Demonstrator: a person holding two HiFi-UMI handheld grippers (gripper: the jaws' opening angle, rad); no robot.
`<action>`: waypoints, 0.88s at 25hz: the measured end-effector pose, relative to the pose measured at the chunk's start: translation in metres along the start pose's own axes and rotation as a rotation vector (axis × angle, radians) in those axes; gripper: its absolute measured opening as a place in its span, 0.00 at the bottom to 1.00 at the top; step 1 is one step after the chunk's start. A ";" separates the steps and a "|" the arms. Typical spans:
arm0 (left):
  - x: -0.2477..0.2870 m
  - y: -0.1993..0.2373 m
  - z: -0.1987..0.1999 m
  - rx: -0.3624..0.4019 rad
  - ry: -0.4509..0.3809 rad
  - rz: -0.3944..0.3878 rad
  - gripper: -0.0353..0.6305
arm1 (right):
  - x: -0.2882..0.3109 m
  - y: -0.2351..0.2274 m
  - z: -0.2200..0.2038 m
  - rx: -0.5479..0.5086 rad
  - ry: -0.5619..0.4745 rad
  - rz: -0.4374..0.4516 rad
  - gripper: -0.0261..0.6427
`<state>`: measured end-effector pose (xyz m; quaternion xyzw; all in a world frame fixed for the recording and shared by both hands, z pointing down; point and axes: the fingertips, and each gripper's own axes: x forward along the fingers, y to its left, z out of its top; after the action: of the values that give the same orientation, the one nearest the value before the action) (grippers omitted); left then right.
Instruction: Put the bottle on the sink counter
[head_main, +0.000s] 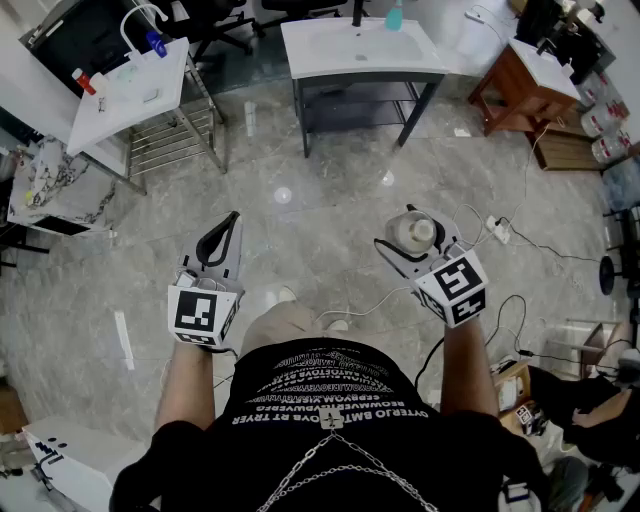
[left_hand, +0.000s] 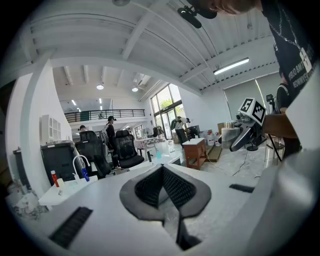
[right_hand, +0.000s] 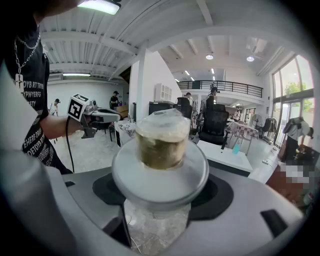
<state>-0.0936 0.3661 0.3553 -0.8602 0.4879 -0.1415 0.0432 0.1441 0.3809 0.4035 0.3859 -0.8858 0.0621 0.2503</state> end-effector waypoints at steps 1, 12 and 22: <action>-0.005 0.001 0.004 0.004 -0.001 0.004 0.06 | -0.003 0.003 0.004 -0.001 -0.006 0.002 0.54; -0.023 0.028 -0.011 -0.003 0.045 0.018 0.06 | 0.018 0.015 0.047 0.020 -0.049 0.031 0.54; 0.006 0.121 -0.013 0.007 -0.025 -0.009 0.06 | 0.085 0.016 0.115 -0.015 -0.036 -0.027 0.54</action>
<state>-0.1943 0.2994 0.3428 -0.8641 0.4828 -0.1325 0.0515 0.0384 0.3014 0.3471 0.3969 -0.8853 0.0451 0.2382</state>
